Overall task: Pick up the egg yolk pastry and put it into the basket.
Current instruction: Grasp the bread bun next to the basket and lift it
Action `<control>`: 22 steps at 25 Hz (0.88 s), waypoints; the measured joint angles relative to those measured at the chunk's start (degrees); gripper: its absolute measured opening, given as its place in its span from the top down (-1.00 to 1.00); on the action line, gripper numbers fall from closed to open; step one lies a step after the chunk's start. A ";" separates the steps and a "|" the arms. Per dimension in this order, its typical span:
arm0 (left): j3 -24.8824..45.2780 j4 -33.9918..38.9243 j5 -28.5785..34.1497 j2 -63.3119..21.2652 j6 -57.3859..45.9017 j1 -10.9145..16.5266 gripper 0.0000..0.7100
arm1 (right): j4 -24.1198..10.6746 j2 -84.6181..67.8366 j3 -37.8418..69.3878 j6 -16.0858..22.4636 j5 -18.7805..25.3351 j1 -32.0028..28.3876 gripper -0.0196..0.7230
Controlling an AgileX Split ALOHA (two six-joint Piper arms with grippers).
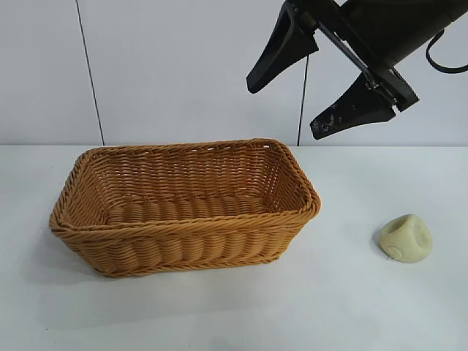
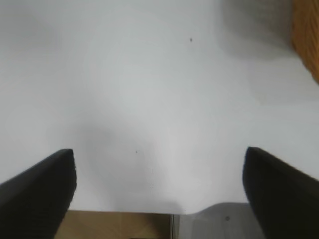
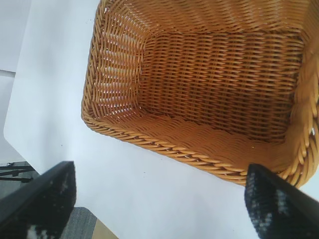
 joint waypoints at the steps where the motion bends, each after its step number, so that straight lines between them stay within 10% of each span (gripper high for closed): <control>1: 2.09 0.00 -0.28 -2.53 0.00 0.00 -0.96 | 0.00 0.00 0.00 0.00 0.00 0.00 -0.75; 12: 23.43 0.00 -11.64 -29.21 0.23 0.00 -0.96 | 0.00 0.00 0.00 0.00 0.00 0.00 -0.75; 22: 24.80 -1.03 -12.78 -41.80 0.23 0.00 -0.96 | 0.00 0.00 0.00 0.00 0.00 0.00 -0.75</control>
